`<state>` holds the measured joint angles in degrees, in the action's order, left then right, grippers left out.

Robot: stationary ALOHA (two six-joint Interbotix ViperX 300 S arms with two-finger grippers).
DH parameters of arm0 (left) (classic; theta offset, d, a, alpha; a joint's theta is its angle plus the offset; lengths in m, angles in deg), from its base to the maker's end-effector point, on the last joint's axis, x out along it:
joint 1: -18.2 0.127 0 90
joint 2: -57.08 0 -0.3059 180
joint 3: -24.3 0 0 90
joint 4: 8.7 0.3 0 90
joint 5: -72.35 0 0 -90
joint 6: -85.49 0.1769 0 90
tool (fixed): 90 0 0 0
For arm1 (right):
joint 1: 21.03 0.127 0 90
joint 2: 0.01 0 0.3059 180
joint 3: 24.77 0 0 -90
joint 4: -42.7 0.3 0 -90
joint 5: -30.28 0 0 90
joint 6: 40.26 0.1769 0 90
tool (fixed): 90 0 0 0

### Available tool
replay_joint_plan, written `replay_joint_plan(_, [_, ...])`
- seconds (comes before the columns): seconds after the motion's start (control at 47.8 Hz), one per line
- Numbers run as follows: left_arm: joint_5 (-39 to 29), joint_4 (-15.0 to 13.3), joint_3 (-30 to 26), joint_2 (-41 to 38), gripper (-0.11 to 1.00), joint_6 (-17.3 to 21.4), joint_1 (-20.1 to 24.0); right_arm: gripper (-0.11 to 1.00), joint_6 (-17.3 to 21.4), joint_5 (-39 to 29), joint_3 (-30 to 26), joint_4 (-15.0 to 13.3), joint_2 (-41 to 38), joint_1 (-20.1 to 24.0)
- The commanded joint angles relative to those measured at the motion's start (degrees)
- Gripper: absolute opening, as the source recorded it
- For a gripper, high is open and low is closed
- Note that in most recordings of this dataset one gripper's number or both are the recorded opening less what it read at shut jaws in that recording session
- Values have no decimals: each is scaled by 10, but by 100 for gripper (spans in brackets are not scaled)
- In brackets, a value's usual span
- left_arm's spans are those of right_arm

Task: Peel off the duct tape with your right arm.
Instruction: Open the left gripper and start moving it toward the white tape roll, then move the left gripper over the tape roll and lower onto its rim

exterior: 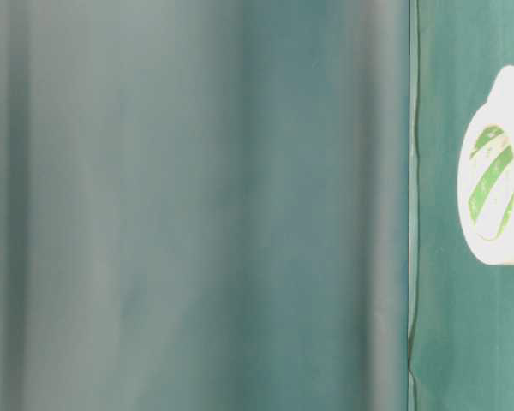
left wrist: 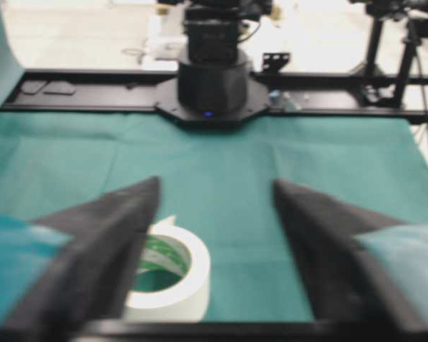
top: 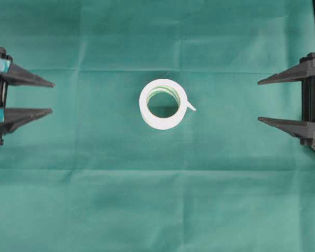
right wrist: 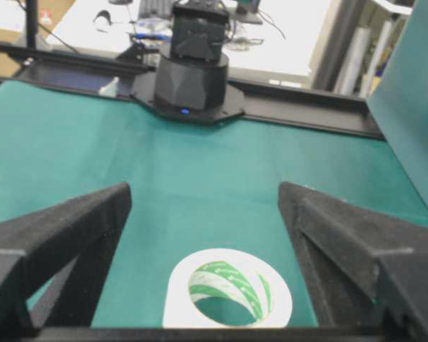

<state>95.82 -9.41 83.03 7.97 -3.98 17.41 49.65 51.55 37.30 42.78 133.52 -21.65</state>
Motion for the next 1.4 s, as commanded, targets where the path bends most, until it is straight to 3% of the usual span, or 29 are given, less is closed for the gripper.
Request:
replay_joint_plan(0.0, [9, -1, -11, -9, 83, 0, -1, 79, 1, 5, -7, 0, -3, -4])
replay_joint_plan(0.481, [52, 0, -92, -148, 85, 1, 0, 78, 0, 5, -9, 0, -4, -15])
replay_joint_plan(1.025, [63, -1, -229, -335, 85, 2, 11, 78, 1, 6, -11, 0, -4, -20])
replay_joint_plan(1.38, [38, -1, -270, -372, 85, 14, 16, 78, 1, 5, -8, 0, -4, -20])
